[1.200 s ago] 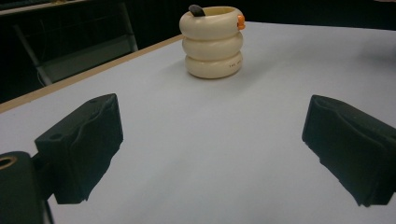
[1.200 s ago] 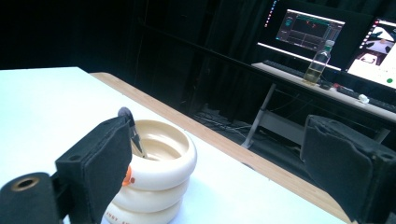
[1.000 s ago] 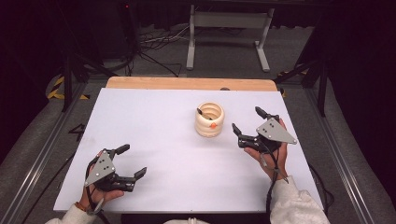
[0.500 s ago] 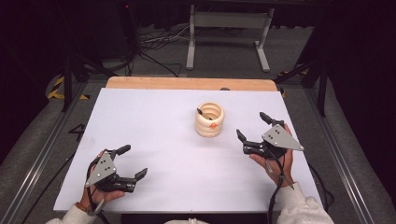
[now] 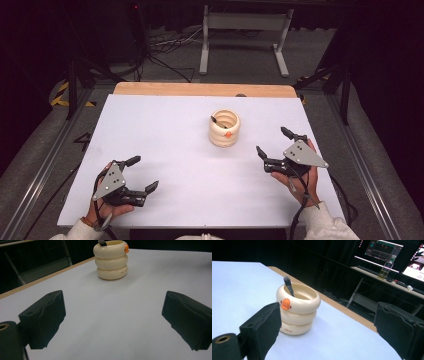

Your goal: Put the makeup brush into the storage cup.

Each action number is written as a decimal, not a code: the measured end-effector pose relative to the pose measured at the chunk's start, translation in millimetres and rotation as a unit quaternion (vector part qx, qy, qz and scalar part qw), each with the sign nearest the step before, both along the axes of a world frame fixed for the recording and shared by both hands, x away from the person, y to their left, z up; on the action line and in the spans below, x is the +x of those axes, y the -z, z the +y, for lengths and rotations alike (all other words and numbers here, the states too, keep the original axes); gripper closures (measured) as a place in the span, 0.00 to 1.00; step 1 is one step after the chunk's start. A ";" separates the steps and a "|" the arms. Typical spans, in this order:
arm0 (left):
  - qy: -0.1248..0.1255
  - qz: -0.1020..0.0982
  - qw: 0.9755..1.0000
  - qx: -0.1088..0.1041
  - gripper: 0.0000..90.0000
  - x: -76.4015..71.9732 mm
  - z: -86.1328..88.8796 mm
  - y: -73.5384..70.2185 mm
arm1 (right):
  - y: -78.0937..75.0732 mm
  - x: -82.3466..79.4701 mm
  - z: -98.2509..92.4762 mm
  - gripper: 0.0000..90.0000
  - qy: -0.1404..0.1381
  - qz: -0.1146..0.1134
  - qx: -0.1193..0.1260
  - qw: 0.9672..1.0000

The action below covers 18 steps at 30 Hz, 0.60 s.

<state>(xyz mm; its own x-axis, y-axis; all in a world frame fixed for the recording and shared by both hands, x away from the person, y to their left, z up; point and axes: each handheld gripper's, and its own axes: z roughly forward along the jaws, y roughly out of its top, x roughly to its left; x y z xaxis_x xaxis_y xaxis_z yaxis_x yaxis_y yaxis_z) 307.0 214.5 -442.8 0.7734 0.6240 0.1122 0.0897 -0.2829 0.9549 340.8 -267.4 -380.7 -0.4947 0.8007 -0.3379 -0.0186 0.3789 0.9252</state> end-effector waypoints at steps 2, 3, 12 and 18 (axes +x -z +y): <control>0.000 0.000 1.000 0.000 0.07 0.1 0.1 0.0 | 1.2 -1.8 -2.1 0.09 -0.001 0.000 -0.002 1.000; 0.001 0.000 1.000 0.000 0.07 0.0 0.1 0.0 | 1.8 -2.3 -2.6 0.09 -0.001 0.001 -0.003 1.000; 0.000 0.002 1.000 -0.002 0.07 0.0 -1.0 0.4 | 10.9 -8.0 -8.5 0.08 -0.015 0.012 -0.012 1.000; -0.001 0.002 1.000 -0.002 0.07 0.0 -1.3 1.0 | 15.5 -11.7 -11.0 0.08 -0.022 0.016 -0.020 0.999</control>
<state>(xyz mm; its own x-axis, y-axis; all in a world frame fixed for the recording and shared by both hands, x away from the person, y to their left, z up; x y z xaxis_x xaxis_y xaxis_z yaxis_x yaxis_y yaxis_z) 307.0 213.2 -443.8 0.7729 0.6255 0.1063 0.0944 -0.2790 0.9556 329.1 -278.5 -396.2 -0.5394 0.7647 -0.3525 -0.0071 0.4145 0.9100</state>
